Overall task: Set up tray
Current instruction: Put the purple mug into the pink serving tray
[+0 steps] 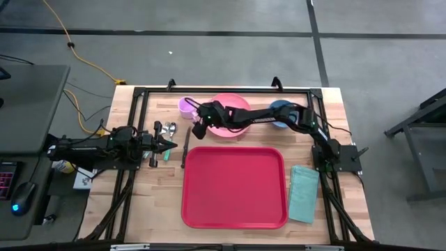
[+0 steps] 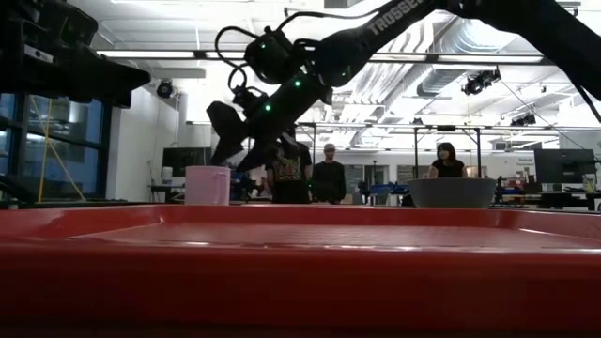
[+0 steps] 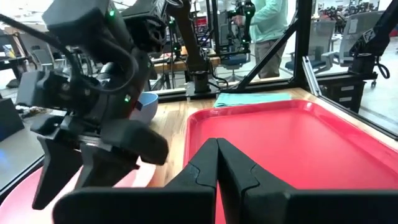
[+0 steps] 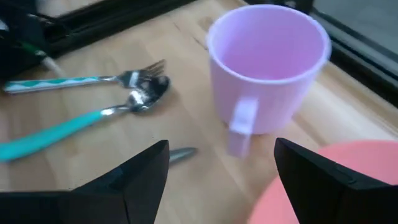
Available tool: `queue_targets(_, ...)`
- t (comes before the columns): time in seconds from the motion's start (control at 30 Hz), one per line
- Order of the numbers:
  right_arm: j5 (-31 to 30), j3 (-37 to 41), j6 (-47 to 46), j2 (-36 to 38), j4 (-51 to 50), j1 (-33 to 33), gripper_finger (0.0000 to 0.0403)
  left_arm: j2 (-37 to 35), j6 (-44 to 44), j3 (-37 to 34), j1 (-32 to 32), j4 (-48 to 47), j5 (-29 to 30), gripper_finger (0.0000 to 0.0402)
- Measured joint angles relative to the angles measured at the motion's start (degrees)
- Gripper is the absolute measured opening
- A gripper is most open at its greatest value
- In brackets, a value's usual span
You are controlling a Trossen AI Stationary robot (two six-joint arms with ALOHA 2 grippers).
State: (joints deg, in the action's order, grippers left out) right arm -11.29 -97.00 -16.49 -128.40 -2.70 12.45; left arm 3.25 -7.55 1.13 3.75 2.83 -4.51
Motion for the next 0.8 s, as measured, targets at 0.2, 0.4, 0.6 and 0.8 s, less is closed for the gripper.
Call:
queue_targets(0.2, 0.03, 0.82, -0.95, -0.04, 0.81, 1.55, 0.0271, 0.0, -0.16, 0.0, 0.0, 0.0, 0.0, 0.0037)
queue_targets(0.4, 2.35, 0.82, -1.95, -2.4, 4.75, 2.18, 0.0271, 0.0, -0.15, 0.0, 0.0, 0.0, 0.0, 0.0037)
queue_targets(0.6, 3.34, 0.82, -3.33, -3.88, 7.73, 2.11, 0.0271, 0.0, -0.11, 0.0, 0.0, 0.0, 0.0, 0.0037)
queue_targets(0.8, 3.23, 0.82, -4.04, -4.27, 8.62, 2.14, 0.0271, 0.0, -0.11, 0.0, 0.0, -0.02, 0.02, 0.0037)
